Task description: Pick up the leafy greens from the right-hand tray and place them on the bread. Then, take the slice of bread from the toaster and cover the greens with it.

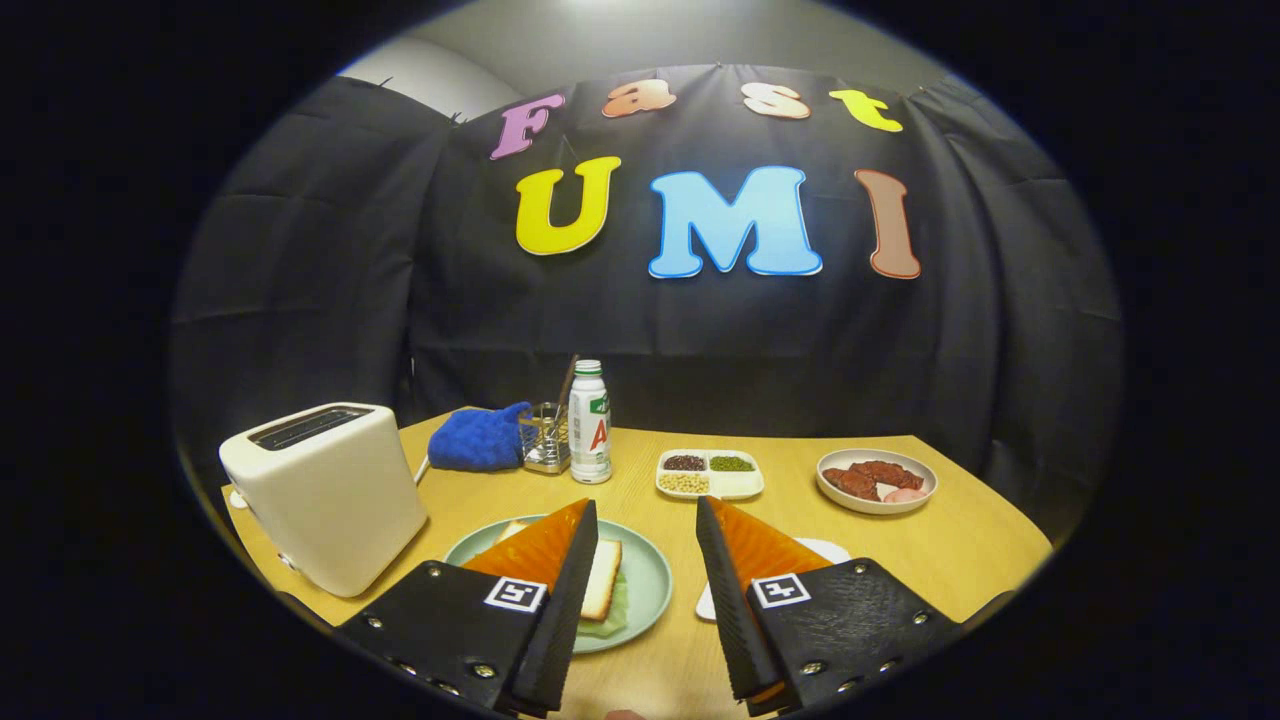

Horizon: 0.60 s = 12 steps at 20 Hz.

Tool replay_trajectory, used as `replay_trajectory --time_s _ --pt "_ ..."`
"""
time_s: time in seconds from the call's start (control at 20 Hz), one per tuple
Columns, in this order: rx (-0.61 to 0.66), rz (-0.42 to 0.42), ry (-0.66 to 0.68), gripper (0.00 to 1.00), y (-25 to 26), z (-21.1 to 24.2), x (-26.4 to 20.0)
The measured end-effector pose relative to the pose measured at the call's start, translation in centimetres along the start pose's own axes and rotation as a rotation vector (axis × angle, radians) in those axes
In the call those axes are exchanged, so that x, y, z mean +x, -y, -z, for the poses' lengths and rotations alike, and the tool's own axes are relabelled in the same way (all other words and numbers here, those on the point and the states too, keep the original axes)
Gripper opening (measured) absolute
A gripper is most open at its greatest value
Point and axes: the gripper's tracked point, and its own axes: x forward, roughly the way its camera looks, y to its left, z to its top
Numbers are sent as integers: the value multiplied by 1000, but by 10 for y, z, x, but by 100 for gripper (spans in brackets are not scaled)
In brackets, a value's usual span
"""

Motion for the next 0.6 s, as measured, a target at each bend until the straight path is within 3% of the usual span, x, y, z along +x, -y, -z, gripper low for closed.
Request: replay_trajectory --time_s 0.3,0.6 --pt "-27 47 96 60 84 -35 -30" --pt "-14 79 105 60 174 -30 -50"
